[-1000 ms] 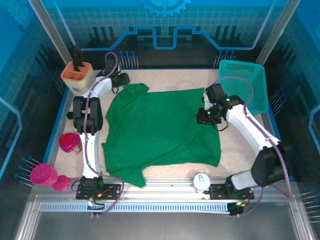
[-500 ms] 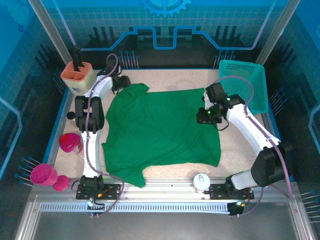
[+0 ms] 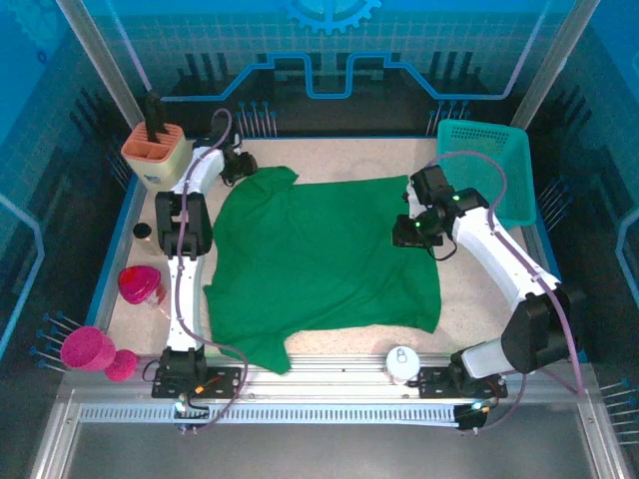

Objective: Fold the inside-out t-shirt

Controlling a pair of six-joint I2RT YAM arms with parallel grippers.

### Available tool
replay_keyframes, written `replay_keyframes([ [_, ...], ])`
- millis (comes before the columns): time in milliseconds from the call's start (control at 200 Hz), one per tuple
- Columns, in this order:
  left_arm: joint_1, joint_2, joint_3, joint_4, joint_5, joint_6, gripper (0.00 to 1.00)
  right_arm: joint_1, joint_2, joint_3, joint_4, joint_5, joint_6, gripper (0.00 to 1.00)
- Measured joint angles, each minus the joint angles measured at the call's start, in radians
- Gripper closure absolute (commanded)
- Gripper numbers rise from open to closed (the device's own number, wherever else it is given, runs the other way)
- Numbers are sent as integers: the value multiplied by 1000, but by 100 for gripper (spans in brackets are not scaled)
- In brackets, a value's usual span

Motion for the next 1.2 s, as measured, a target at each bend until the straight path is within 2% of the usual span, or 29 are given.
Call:
replay_keyframes([
  [85,6,26,43,-23,14,0,72,0,0,0,0,1,-1,73],
  [125,10,36,59,-29,22,-8,80,0,0,1,0,3,-3,73],
  [170,14,42,65,-31,31,-1,94,0,0,1,0,3,-3,73],
  [230,18,45,66,-31,45,0,100,0,0,1,0,3,-3,73],
  [340,23,45,66,-4,75,33,100,0,0,8,-2,4,-5,73],
  [525,22,22,-6,165,109,102,100,0,-9,16,0,22,-10,73],
  [811,18,-42,-178,588,83,211,100,6,-11,-4,129,19,66,73],
  [821,18,-47,-193,612,76,215,99,8,-12,-9,138,18,72,73],
  [851,14,-58,-228,664,57,228,83,13,-12,-21,160,19,84,73],
  [891,10,-68,-267,729,29,246,48,20,-12,-42,190,18,101,73],
  [911,7,-70,-283,763,11,256,39,24,-12,-51,200,18,109,72],
  [1056,-10,-64,-258,787,-64,275,28,48,-9,-92,245,13,145,72],
  [1201,-17,-79,-184,731,-112,257,33,74,-8,-109,269,22,156,70],
])
